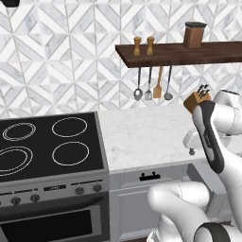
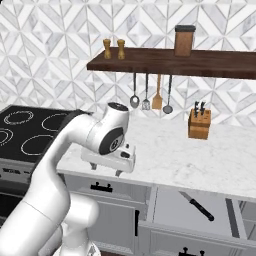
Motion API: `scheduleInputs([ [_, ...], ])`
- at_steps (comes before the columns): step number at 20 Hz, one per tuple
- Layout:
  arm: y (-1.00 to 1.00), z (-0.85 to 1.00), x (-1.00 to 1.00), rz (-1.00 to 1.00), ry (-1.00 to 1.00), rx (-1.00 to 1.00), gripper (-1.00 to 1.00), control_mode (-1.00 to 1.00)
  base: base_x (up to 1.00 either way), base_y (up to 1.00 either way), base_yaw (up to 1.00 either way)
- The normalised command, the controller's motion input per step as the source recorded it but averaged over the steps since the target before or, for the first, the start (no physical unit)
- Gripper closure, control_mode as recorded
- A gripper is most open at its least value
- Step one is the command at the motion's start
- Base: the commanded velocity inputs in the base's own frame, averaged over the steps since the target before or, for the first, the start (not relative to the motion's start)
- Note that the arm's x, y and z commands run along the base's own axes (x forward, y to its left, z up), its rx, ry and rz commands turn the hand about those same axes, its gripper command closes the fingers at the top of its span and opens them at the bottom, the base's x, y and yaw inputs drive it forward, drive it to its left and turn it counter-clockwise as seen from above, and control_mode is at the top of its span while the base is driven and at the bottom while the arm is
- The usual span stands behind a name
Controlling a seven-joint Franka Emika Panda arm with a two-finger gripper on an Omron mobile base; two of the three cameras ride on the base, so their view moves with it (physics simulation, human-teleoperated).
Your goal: Pick up the knife from the drawer and place it on the cutting board. Then place the meat from the plate to the cutting board.
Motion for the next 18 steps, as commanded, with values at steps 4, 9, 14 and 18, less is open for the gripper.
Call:
scheduleInputs([
  [4, -0.98, -0.06, 0.22, -0.06, 0.03, 0.06, -1.0, -1.0, 0.0, 0.0, 0.0],
  [9, -0.91, -0.36, 0.22, -0.07, -0.03, 0.0, -1.0, -1.0, 0.0, 0.0, 0.0],
  [14, -0.83, -0.22, 0.39, -0.04, 0.02, -0.05, -1.0, -1.0, 0.0, 0.0, 0.0],
  [18, -0.64, -0.55, 0.26, -0.02, 0.0, -0.07, -1.0, -1.0, 0.0, 0.0, 0.0],
])
